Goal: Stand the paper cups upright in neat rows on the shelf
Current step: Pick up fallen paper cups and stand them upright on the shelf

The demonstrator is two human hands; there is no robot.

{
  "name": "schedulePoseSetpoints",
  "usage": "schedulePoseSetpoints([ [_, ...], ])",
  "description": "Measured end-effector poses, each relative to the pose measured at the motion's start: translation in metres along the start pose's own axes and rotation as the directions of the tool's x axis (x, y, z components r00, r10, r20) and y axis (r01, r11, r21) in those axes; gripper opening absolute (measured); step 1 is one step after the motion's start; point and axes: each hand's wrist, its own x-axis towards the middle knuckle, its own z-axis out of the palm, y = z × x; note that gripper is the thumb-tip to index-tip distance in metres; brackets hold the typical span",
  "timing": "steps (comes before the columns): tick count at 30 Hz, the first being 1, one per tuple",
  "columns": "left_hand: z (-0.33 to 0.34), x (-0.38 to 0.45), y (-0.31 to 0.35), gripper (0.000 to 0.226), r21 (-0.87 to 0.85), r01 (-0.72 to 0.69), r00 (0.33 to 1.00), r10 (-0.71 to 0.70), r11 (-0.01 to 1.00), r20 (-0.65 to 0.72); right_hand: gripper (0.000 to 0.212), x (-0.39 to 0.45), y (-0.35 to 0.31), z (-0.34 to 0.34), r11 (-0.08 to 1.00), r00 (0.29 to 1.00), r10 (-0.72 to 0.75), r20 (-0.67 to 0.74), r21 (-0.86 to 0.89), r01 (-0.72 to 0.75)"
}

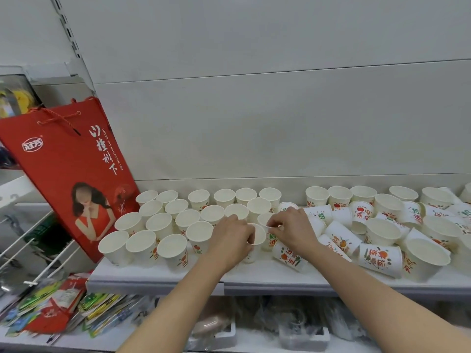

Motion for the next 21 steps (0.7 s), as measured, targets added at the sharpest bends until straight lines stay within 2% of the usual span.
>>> schedulePoseSetpoints([
  [5, 0.008, -0.005, 0.000, 0.026, -0.005, 0.021, 0.996, -0.020, 1.000, 0.083, 0.013, -0.012, -0.005, 0.008, 0.992, 0.996, -0.093, 0.006, -0.087, 0.094],
  [9, 0.013, -0.009, 0.006, 0.036, -0.076, 0.075, 0.997, -0.075, 0.994, 0.008, 0.013, -0.025, 0.005, 0.008, 0.990, 0.984, -0.119, -0.136, -0.090, 0.107],
  [12, 0.014, -0.008, 0.015, 0.033, -0.121, 0.056, 0.993, -0.069, 0.991, -0.100, 0.008, -0.035, 0.015, 0.002, 0.989, 0.966, -0.107, -0.235, -0.126, 0.079],
  [14, 0.014, 0.000, 0.023, 0.031, -0.140, 0.031, 0.991, -0.048, 0.990, -0.121, 0.007, -0.041, 0.025, -0.002, 0.987, 0.963, -0.071, -0.260, -0.157, 0.030],
  [21, 0.016, 0.089, 0.037, 0.032, -0.123, 0.047, 0.999, -0.048, 0.991, -0.003, 0.005, -0.043, 0.067, -0.030, 0.972, 0.965, -0.008, -0.263, -0.230, -0.055],
])
